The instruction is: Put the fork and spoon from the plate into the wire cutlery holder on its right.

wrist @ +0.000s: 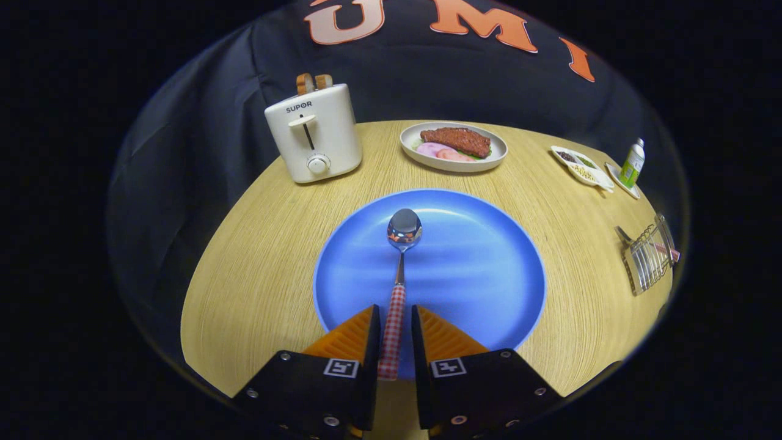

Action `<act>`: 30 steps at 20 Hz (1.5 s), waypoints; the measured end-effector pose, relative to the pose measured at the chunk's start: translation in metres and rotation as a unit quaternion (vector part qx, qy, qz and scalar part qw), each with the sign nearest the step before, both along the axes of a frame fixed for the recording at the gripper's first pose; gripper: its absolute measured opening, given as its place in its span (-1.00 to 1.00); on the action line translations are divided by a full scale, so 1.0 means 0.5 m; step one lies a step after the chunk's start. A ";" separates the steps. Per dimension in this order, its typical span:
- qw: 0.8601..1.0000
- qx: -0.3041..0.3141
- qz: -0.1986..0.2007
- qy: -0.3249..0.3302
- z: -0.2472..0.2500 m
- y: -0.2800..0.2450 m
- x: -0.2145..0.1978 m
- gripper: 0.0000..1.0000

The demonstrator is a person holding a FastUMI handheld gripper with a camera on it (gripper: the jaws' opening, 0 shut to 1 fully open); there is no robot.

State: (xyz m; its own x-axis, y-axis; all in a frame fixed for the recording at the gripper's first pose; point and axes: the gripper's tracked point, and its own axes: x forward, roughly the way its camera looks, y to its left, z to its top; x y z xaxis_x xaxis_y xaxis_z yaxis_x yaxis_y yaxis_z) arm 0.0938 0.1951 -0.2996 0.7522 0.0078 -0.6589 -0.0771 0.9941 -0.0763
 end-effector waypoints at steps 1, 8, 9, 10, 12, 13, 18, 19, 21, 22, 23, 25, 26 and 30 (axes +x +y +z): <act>1.000 -0.001 -0.003 -0.004 0.003 -0.003 0.002 -0.49; 1.000 0.017 -0.002 -0.006 0.033 -0.019 -0.011 -0.88; 1.000 0.024 -0.002 -0.006 0.044 -0.025 -0.013 -0.88; 1.000 0.028 0.001 -0.002 0.055 -0.035 -0.018 -0.88; 0.999 0.032 0.000 -0.006 0.089 -0.071 -0.028 -0.88; 1.000 0.028 0.001 -0.008 0.110 -0.098 -0.030 -0.88; 0.999 0.018 -0.011 -0.033 0.206 -0.225 -0.050 -0.88; 0.999 0.021 -0.017 -0.034 0.221 -0.252 -0.057 -0.88; 0.999 0.020 -0.024 -0.038 0.252 -0.310 -0.069 -0.88; 0.999 0.014 -0.025 -0.038 0.263 -0.339 -0.078 -0.88; 0.999 0.008 -0.026 -0.038 0.276 -0.369 -0.086 -0.89; 0.999 -0.004 -0.027 -0.027 0.295 -0.428 -0.105 -0.88; 0.999 -0.009 -0.029 -0.020 0.304 -0.458 -0.116 -0.88; 0.999 -0.035 -0.024 0.017 0.340 -0.565 -0.160 -0.88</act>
State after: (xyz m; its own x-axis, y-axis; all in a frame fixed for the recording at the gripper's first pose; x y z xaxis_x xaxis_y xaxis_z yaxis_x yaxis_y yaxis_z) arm 0.0139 -0.0876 -0.1294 0.7277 -0.0737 -0.6819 -0.0338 0.9892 -0.1430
